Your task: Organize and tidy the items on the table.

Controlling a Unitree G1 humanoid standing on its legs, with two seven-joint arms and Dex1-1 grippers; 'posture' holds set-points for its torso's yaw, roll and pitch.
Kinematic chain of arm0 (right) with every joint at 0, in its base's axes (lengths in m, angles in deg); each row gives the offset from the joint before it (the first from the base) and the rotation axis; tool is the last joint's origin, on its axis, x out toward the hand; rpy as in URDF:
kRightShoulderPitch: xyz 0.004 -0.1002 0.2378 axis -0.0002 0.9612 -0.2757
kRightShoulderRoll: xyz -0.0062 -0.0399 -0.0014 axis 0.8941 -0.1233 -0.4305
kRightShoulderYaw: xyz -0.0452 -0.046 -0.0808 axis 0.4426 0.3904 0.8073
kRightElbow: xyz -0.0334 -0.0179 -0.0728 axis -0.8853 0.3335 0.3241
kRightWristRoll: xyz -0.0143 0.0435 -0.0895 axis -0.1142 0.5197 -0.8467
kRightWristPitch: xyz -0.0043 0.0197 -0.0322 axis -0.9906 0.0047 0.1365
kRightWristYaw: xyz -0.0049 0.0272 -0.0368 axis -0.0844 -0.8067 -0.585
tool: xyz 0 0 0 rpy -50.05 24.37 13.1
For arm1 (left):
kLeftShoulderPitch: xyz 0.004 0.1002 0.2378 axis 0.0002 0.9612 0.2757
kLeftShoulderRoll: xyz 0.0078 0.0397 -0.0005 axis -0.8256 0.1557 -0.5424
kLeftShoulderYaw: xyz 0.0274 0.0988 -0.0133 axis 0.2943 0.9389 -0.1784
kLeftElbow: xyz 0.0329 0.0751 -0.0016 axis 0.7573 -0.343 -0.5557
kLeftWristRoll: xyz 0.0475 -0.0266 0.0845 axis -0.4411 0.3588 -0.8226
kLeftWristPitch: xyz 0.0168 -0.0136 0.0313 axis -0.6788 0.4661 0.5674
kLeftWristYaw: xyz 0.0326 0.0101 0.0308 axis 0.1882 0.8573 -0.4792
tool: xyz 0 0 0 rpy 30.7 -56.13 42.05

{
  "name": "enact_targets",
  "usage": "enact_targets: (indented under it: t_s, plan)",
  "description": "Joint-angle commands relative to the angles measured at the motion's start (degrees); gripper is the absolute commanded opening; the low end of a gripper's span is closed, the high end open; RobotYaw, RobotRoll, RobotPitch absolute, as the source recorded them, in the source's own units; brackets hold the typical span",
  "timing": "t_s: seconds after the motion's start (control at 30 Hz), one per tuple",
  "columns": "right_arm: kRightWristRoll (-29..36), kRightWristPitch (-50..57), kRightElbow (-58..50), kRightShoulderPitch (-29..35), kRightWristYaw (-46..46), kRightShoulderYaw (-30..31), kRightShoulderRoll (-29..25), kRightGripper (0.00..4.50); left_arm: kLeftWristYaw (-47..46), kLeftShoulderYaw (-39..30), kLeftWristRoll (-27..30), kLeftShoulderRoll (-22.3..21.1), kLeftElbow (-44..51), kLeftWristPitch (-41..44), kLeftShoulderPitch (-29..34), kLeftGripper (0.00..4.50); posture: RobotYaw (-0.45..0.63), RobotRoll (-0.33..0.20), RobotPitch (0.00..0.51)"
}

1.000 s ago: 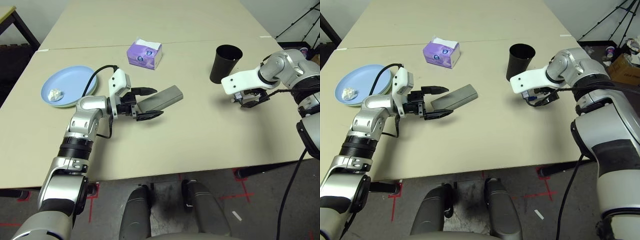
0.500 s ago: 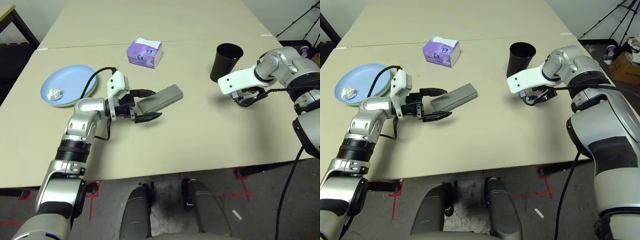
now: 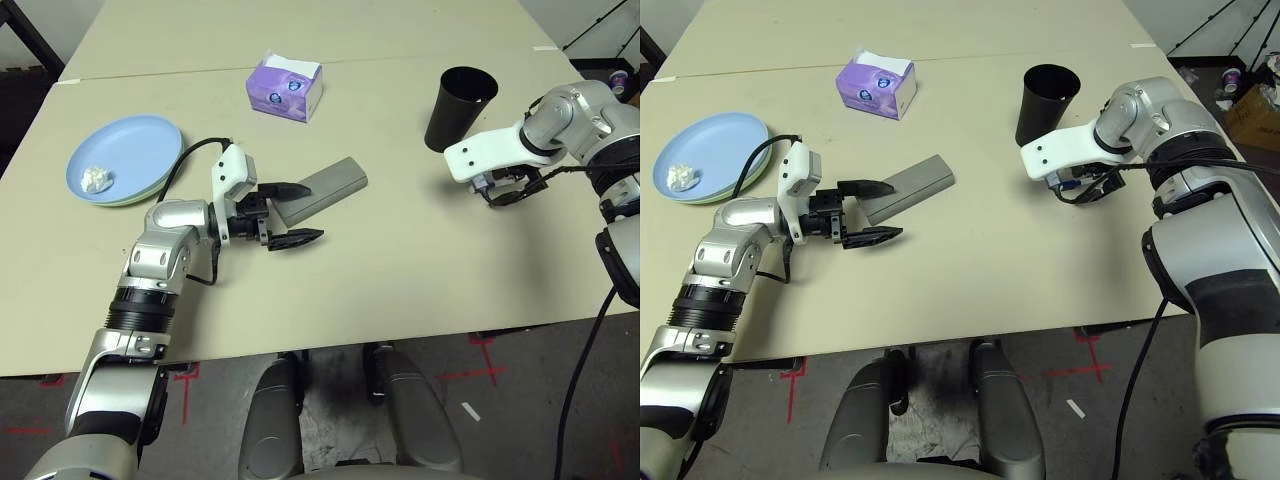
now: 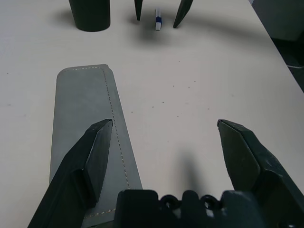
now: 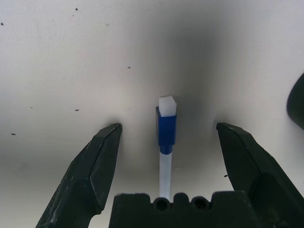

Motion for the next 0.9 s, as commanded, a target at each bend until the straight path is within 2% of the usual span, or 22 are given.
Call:
enact_targets:
  t_s: [0.03, 0.1, 0.17, 0.43, 0.47, 0.7, 0.9]
  plan:
    - [0.2, -0.2, 0.5, 0.2, -1.1, -0.2, 0.7, 4.46, -0.1, 0.1, 0.7, -0.7, 1.8, 0.6, 1.4, 4.5, -0.03, 0.0, 0.286]
    - [0.2, -0.2, 0.6, 0.1, -1.1, -0.2, 1.0, 4.1, -0.2, -0.1, 0.9, -0.7, 1.9, 0.6, 1.3, 4.5, -0.03, 0.0, 0.282]
    - [0.2, -0.2, 0.8, 0.0, -1.4, -0.2, 1.3, 3.51, -0.2, -0.2, 1.0, -0.8, 2.1, 0.5, 1.1, 4.5, -0.02, 0.0, 0.28]
    - [-0.1, -0.3, 1.0, -0.2, -2.3, -0.3, 1.6, 0.5, -1.0, -0.4, 0.6, -1.1, 3.6, -0.5, 0.7, 4.5, -0.02, 0.0, 0.271]
    - [0.0, -0.4, 1.0, -0.2, -2.4, -0.4, 1.6, 0.32, -1.2, -0.5, 0.5, -1.2, 3.8, -0.8, 0.6, 4.5, -0.02, 0.0, 0.269]
    - [3.6, 0.2, 0.3, -0.6, -5.2, -3.5, 0.6, 0.33, -1.1, -0.8, 2.0, -1.7, 5.0, 0.3, -0.1, 4.5, -0.02, 0.0, 0.243]
    - [12.5, 7.0, -1.1, -2.5, -14.0, -11.6, 0.1, 0.33, -2.6, -2.4, 4.2, -1.2, 5.4, 1.8, -1.8, 4.5, -0.04, 0.0, 0.219]
